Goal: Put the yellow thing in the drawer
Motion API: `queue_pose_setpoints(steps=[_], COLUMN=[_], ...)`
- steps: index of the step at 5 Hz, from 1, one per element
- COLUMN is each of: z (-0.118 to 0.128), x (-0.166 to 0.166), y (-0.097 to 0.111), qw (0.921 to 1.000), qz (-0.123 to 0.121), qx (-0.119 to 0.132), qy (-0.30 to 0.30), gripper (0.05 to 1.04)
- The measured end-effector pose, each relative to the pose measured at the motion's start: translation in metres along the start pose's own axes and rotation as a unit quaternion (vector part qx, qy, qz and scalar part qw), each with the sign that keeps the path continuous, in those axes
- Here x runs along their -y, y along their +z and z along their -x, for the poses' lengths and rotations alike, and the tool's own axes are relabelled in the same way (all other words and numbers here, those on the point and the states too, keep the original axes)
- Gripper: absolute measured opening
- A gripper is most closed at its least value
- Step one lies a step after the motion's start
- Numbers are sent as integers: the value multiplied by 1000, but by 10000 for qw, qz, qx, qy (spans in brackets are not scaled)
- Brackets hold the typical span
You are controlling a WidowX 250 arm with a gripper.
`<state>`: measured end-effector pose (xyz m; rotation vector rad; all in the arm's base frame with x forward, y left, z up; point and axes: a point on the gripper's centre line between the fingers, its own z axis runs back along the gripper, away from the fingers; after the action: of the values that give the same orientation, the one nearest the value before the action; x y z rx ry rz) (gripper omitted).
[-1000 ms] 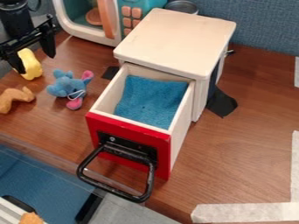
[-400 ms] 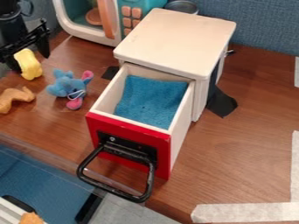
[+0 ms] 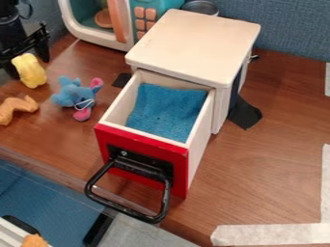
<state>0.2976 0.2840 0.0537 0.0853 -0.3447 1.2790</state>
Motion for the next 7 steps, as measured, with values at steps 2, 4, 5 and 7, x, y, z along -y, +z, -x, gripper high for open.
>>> queue_pose_setpoints(steps=[2,4,5,7], z=[-4,-7,-9,9], x=[-1,-10,-12,-10], y=[-11,-31,-37,-15], qw=[9999,9990,9983,9995], qz=[-92,-403,-487,-210], qx=[35,139,170,68], qy=[49,139,280,238], gripper=[1001,952,794,793])
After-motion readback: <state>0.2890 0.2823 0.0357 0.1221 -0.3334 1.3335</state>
